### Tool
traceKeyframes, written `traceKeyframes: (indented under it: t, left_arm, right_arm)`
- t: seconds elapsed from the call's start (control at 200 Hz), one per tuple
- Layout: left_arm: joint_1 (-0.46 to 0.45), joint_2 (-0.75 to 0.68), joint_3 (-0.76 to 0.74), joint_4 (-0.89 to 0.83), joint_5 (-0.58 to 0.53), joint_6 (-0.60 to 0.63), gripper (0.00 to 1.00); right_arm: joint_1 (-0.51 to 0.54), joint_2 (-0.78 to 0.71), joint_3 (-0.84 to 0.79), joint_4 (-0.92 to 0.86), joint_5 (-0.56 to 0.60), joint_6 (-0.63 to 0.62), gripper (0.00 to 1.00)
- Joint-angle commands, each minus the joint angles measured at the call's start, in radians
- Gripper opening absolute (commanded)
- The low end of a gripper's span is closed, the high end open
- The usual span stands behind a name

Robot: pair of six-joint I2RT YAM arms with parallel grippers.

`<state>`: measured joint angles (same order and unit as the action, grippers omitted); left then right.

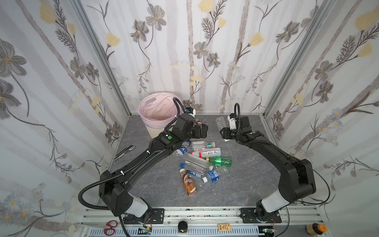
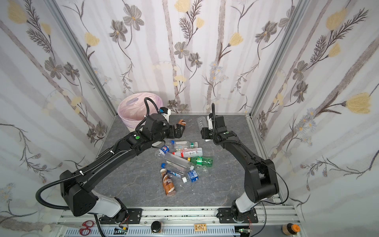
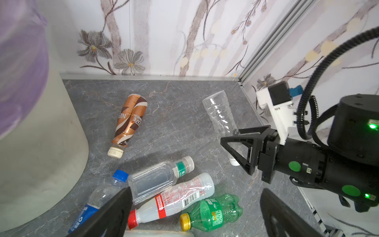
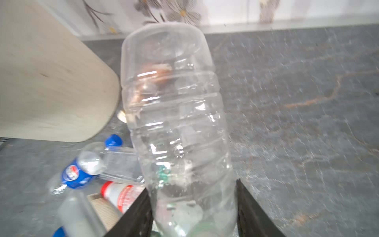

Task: Throw the plastic bottles in the bin
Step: 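Lift the clear bottle with the right gripper and swing it toward the bin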

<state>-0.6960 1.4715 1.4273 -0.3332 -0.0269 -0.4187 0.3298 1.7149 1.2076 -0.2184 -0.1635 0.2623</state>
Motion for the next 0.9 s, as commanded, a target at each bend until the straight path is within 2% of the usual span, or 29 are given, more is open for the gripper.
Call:
traceKeyframes:
  t: [0.0,0.325,0.505,0.674,0.784,0.894]
  left_arm:
    - [0.048,-0.025,0.029,0.013,0.031,-0.011,1.0]
    - [0.188,-0.131,0.085,-0.009,0.066,-0.026,1.0]
    - [0.258,-0.207,0.099,-0.009,0.052,-0.031,1.0]
    - [0.338,-0.258,0.093,-0.009,0.096,-0.047,1.0]
    - [0.378,-0.275,0.078,-0.01,0.129,-0.061,1.0]
    - [0.402,-0.295,0.05,-0.01,0.141,-0.064,1.0]
  right_arm:
    - [0.012,-0.043,0.032,0.144,-0.123,0.057,0.57]
    - [0.154,-0.073,0.227,0.29,-0.159,0.066,0.56]
    - [0.195,-0.112,0.277,0.527,-0.161,0.118,0.56]
    - [0.197,-0.151,0.298,0.775,-0.113,0.172,0.57]
    - [0.196,-0.133,0.328,0.914,-0.082,0.204,0.56]
    - [0.204,-0.059,0.408,0.957,-0.052,0.233,0.56]
